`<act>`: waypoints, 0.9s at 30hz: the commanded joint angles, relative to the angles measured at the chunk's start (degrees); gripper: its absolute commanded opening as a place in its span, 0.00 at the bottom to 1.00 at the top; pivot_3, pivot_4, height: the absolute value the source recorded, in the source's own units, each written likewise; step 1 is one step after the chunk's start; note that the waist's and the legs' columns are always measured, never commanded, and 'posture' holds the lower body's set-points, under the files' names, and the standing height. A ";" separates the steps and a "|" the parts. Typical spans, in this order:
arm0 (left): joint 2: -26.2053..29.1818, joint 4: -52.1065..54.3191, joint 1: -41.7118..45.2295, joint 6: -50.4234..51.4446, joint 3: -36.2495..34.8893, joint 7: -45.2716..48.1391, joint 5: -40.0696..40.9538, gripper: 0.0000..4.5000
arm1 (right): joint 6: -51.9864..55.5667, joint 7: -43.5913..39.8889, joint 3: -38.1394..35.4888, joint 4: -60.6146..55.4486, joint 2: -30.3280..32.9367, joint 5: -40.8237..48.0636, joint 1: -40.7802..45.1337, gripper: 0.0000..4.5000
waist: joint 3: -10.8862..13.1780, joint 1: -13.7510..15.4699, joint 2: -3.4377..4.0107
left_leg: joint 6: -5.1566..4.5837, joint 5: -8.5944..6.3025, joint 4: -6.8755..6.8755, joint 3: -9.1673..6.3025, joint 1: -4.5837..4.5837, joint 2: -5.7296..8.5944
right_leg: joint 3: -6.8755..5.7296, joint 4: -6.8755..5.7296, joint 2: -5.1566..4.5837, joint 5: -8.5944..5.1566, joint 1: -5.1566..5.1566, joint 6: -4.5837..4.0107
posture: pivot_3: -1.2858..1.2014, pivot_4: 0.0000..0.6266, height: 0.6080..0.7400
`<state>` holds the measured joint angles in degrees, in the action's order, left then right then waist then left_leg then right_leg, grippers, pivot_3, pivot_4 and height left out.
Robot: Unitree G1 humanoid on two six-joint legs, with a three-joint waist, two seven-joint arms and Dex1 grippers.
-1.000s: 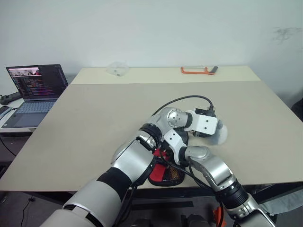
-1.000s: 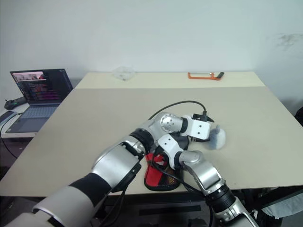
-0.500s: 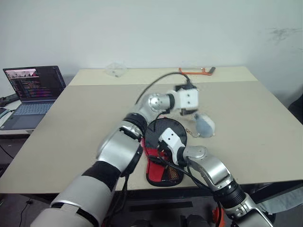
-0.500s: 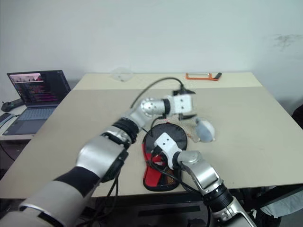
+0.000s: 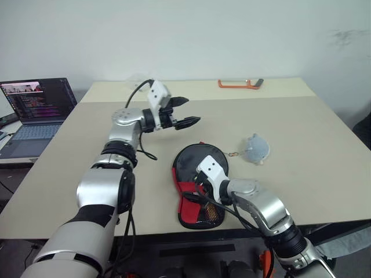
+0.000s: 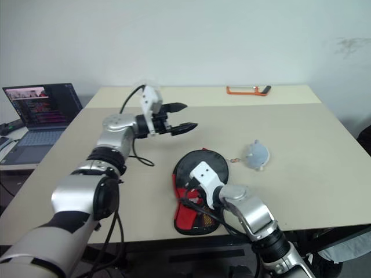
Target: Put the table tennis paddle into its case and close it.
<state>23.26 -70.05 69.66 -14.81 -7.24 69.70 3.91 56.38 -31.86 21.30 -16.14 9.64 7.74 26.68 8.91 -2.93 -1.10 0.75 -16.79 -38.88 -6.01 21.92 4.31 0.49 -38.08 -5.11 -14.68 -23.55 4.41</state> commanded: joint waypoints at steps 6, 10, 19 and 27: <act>1.46 16.17 -10.57 5.75 3.79 10.75 2.46 1.00 | 11.93 -3.41 -14.20 -20.28 9.18 10.20 5.70 1.00 | 0.01 0.91 0.00 | 0.04 0.02 -0.07 -0.11 0.84 0.04 | -0.09 0.03 -0.05 0.01 -0.65 -0.02 | 0.52 0.24 1.00; 1.18 25.13 -14.29 10.67 6.47 14.23 4.18 1.00 | 14.22 -6.80 -23.61 -22.94 20.03 14.27 6.21 1.00 | 0.04 1.33 -0.01 | 0.02 0.01 -0.06 -0.09 0.97 0.09 | -0.11 0.20 -0.12 0.01 -0.66 -0.02 | 0.52 0.24 1.00; -1.63 29.44 -18.91 10.89 13.64 16.61 3.45 1.00 | 7.98 -2.32 -27.17 -13.98 27.54 11.54 3.11 1.00 | 0.09 1.05 -0.01 | -0.22 -0.10 -0.06 0.09 0.80 0.02 | 0.01 0.09 -0.07 0.01 -0.55 -0.02 | 0.52 0.24 1.00; -3.64 16.78 -16.15 3.01 16.47 13.17 -1.06 1.00 | -2.30 4.72 -25.19 -2.71 26.00 4.81 2.73 1.00 | 0.09 1.11 -0.01 | -0.23 -0.07 -0.07 0.22 0.71 0.04 | 0.14 0.01 -0.08 0.01 -0.56 -0.02 | 0.52 0.24 1.00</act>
<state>19.92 -52.54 51.24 -9.82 9.15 83.59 3.20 56.74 -27.78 -3.21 -18.66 35.44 13.39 28.77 9.01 -1.81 -1.11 0.53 -16.85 -38.94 -5.78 22.64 4.36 0.64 -38.07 -5.19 -14.67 -24.12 4.38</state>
